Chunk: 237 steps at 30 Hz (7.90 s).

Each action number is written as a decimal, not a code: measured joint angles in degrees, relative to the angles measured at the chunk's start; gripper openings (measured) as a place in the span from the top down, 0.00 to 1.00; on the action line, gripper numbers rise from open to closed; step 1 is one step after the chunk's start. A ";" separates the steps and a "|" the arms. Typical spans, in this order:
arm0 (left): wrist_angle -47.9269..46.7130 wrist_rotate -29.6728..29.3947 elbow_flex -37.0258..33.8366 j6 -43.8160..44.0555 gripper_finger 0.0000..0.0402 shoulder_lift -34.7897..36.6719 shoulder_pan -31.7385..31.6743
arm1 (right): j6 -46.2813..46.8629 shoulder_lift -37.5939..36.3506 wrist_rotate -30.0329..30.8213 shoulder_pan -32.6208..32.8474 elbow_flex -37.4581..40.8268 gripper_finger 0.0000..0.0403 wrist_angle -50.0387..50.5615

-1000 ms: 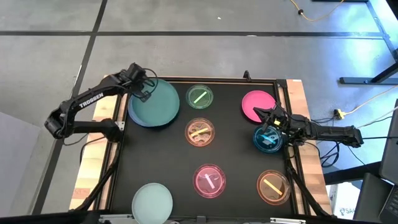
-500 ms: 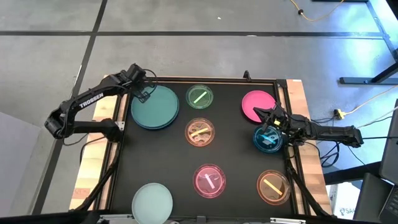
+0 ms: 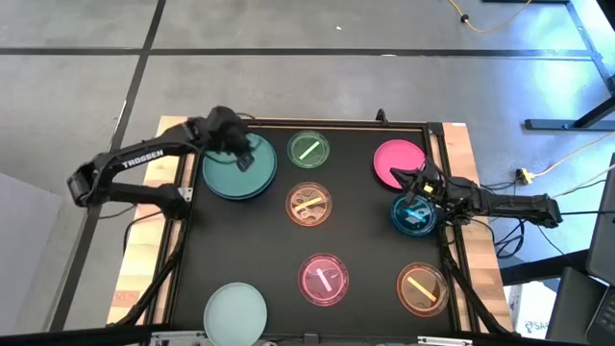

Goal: Stack plastic plates
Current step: Stack the pink plate on top of the green plate on the table

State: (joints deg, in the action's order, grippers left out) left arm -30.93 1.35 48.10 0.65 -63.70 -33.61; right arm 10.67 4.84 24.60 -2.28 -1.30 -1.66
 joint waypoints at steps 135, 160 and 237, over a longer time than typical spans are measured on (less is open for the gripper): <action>64.10 -14.10 -19.14 5.67 0.68 -24.78 43.69 | -1.47 61.93 -13.59 8.04 -18.86 0.87 2.16; 32.54 -8.28 34.60 -16.40 0.52 -59.18 35.08 | 2.22 56.04 0.00 25.90 -21.55 0.54 3.38; -9.87 -28.55 6.13 19.06 0.97 -15.18 34.28 | 6.00 40.66 23.87 36.76 -16.68 0.54 8.75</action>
State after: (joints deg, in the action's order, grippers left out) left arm -40.80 -27.20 54.23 19.71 -78.88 0.67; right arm 16.67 45.49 48.47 34.48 -17.98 7.09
